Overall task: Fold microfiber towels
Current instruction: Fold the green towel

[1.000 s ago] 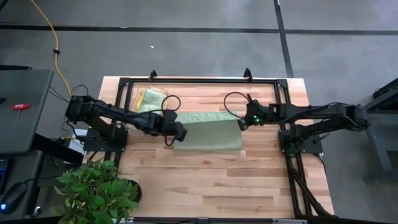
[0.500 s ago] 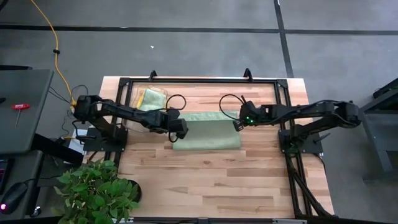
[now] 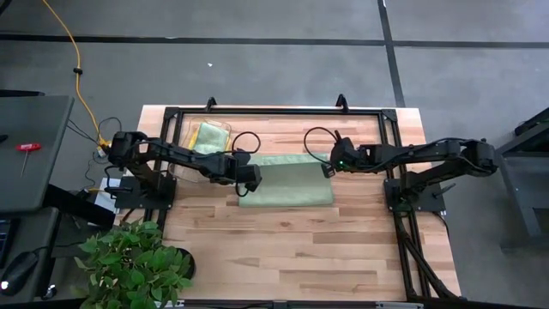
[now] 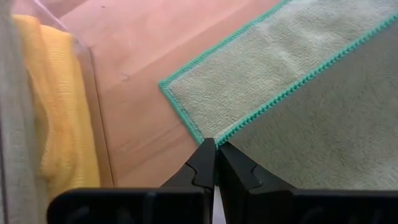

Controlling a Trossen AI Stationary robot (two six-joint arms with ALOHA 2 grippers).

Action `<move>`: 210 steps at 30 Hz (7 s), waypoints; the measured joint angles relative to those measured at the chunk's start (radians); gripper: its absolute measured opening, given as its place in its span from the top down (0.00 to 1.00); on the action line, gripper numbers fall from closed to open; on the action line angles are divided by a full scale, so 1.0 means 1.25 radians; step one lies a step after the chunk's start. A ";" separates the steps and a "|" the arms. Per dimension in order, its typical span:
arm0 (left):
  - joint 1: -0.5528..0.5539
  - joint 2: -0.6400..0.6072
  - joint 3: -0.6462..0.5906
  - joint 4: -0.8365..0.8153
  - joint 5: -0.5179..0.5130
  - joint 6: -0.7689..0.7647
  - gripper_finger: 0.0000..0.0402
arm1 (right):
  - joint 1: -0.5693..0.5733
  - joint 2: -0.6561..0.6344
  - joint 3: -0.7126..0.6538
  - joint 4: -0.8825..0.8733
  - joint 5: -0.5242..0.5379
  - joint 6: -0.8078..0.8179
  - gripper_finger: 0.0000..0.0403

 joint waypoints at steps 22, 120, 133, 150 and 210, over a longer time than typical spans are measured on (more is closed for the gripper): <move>0.000 -0.003 0.000 -0.011 -0.048 0.077 0.89 | 0.000 0.000 0.000 0.000 0.026 -0.007 0.97; -0.146 -0.006 -0.058 0.961 0.376 0.203 0.65 | -0.170 0.274 0.002 0.329 -0.445 -0.112 0.59; -0.136 -0.006 -0.058 0.955 0.377 0.202 0.65 | -0.015 0.103 -0.046 0.007 -0.275 -0.148 0.59; -0.135 -0.006 -0.058 0.940 0.375 0.216 0.65 | 0.069 -0.346 -0.220 -0.207 -0.155 -0.078 0.59; -0.153 0.242 0.210 0.180 0.437 0.271 0.65 | -0.039 -0.090 -0.082 0.090 -0.174 -0.143 0.59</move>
